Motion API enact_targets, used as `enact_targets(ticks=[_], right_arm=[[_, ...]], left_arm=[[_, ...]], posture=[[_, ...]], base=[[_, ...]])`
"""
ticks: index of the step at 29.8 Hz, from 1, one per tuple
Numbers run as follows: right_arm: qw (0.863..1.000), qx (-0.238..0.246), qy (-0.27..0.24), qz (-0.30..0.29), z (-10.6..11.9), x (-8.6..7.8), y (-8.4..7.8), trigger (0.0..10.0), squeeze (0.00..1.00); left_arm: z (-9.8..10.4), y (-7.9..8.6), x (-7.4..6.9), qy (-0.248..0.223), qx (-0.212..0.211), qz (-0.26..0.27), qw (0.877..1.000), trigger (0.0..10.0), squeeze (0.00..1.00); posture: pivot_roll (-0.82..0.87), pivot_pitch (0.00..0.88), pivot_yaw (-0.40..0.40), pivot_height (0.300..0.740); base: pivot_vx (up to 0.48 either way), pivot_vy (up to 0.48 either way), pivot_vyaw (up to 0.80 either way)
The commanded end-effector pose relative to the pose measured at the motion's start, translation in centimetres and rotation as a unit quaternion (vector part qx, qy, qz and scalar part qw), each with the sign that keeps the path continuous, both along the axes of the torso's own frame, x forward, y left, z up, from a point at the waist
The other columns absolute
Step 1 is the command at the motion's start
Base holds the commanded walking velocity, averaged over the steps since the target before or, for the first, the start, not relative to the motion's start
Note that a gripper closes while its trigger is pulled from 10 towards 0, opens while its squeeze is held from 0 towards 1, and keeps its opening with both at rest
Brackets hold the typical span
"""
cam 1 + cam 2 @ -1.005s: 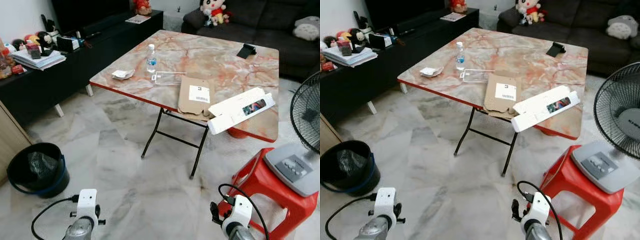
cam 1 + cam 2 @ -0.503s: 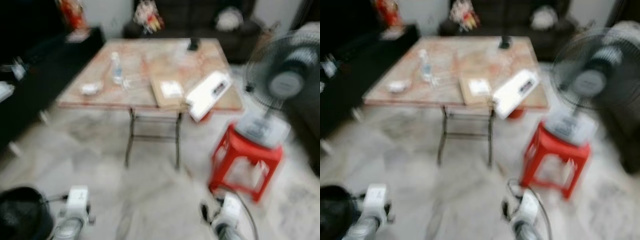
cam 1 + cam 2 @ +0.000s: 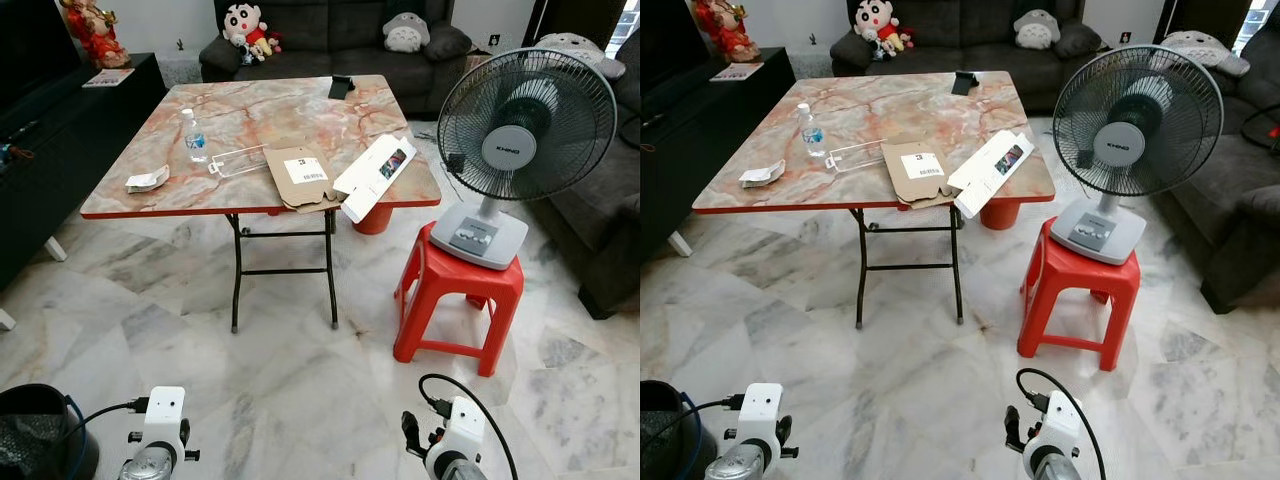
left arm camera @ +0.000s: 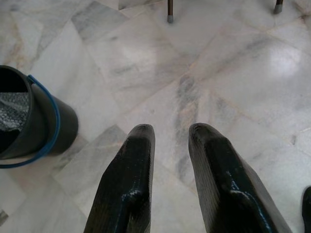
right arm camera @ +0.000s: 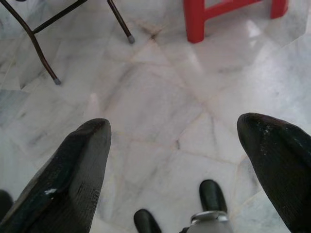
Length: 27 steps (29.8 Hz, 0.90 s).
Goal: Picking trash to rubbish bin
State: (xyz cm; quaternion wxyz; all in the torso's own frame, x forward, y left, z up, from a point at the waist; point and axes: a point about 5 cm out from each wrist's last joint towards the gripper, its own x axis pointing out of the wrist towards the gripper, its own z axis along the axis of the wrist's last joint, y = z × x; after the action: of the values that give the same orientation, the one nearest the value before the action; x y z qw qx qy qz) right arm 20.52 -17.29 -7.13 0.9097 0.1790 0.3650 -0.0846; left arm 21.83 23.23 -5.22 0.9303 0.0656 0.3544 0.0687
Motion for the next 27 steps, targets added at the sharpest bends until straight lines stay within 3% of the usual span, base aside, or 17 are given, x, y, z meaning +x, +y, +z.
enact_targets(ticks=[1,27], right_arm=[[1.000,-0.003,-0.009,0.007,0.35,0.65,0.22,10.0,0.00],[1.000,0.002,-0.002,0.009,0.10,0.32,1.03,10.0,0.00]], left_arm=[[-0.04,0.25,-0.13,0.004,0.006,0.006,1.000,10.0,0.00],[0.11,1.10,-0.26,0.007,0.022,0.014,1.000,10.0,0.00]], posture=[[-0.11,0.000,0.030,0.740],[-0.10,0.000,0.050,0.740]], base=[[0.000,0.000,0.00],[0.356,0.000,0.00]])
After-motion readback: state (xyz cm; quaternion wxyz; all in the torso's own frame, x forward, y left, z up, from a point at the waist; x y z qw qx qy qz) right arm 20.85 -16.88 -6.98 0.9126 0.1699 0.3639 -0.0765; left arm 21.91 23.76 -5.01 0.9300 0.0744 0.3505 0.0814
